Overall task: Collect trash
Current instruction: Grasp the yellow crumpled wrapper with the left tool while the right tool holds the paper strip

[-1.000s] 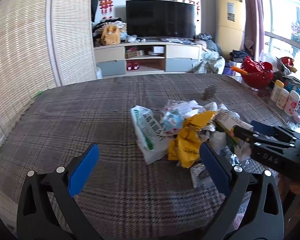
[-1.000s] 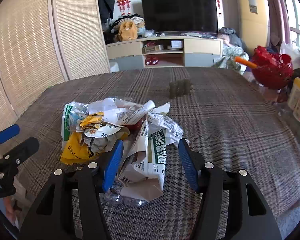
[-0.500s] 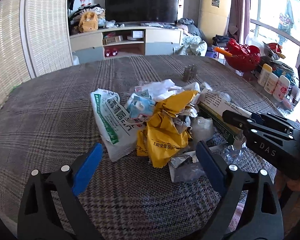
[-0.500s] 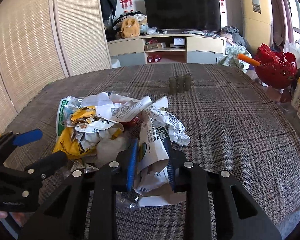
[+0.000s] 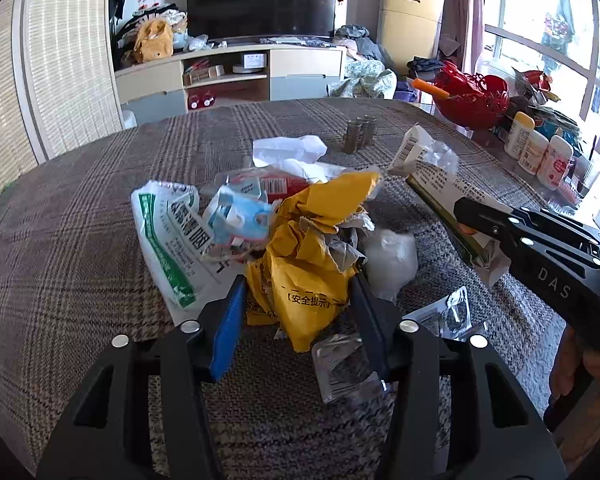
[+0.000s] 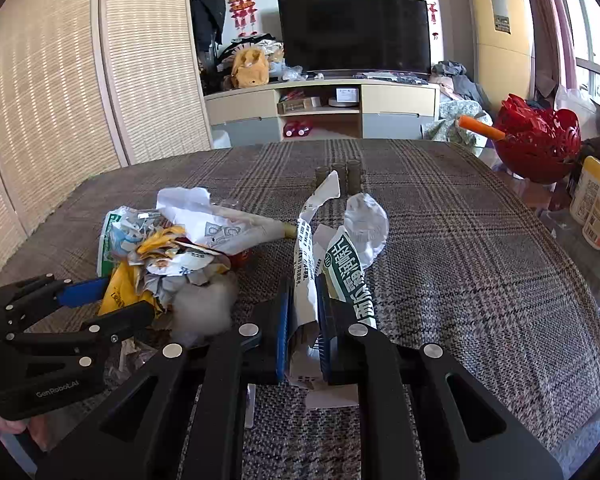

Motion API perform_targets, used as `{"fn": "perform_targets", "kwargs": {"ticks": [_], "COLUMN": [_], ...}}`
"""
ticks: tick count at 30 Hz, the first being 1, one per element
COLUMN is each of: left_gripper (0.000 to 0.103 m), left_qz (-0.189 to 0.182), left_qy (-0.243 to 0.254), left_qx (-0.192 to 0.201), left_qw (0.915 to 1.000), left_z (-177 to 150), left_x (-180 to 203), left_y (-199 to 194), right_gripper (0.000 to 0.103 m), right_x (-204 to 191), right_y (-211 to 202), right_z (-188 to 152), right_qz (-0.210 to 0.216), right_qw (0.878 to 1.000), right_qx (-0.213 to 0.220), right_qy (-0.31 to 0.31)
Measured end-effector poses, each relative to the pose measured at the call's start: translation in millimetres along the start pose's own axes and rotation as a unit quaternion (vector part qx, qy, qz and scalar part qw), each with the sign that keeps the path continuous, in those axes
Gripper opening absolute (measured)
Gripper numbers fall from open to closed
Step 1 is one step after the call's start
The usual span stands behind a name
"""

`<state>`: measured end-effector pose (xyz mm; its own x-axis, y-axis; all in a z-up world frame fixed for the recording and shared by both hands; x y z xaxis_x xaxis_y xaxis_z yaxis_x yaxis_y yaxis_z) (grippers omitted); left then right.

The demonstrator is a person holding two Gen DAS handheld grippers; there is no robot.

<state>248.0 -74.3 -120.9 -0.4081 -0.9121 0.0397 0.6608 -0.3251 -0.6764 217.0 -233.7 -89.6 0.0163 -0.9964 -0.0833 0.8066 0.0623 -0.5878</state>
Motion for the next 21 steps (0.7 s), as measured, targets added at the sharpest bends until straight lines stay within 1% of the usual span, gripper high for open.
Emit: {"fn": "perform_targets", "kwargs": {"ticks": [4, 7, 10, 17, 21], "left_gripper": [0.046, 0.045, 0.044, 0.044, 0.044], "left_qz": [-0.002, -0.005, 0.001, 0.012, 0.018], "left_qy": [-0.004, -0.013, -0.019, -0.016, -0.019], "left_qx": [0.019, 0.036, 0.051, 0.093, 0.12], "left_qw": [0.9998, 0.9993, 0.9985, 0.9955, 0.9925], "left_z": [3.3, 6.0, 9.9, 17.9, 16.5], "left_x": [1.9, 0.2, -1.1, 10.1, 17.3], "left_y": [-7.7, -17.1, -28.7, -71.5, -107.7], "right_gripper": [0.013, 0.013, 0.013, 0.013, 0.013], "right_x": [0.0, 1.2, 0.9, -7.9, -13.2], "right_y": [-4.4, -10.4, -19.6, -54.1, -84.4], "right_z": [0.3, 4.8, 8.5, 19.2, 20.2], "right_qz": [0.003, -0.004, -0.004, 0.004, 0.011], "right_qw": [1.0, 1.0, 0.999, 0.998, 0.997], "right_qx": [0.008, 0.02, 0.033, 0.061, 0.082], "right_qy": [0.0, 0.003, 0.004, -0.007, -0.011]}}
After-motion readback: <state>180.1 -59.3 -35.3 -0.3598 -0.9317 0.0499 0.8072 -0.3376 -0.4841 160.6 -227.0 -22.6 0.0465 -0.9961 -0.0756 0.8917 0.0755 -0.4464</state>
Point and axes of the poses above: each gripper's, at about its wrist camera, not at the fingertips, and y roughly the way its jaws point, x to its right, z to its top, the point moved 1 cm from there along y, roughly the way its jaws point, and after that the axes turned 1 degree about -y, right-handed, at the moved point
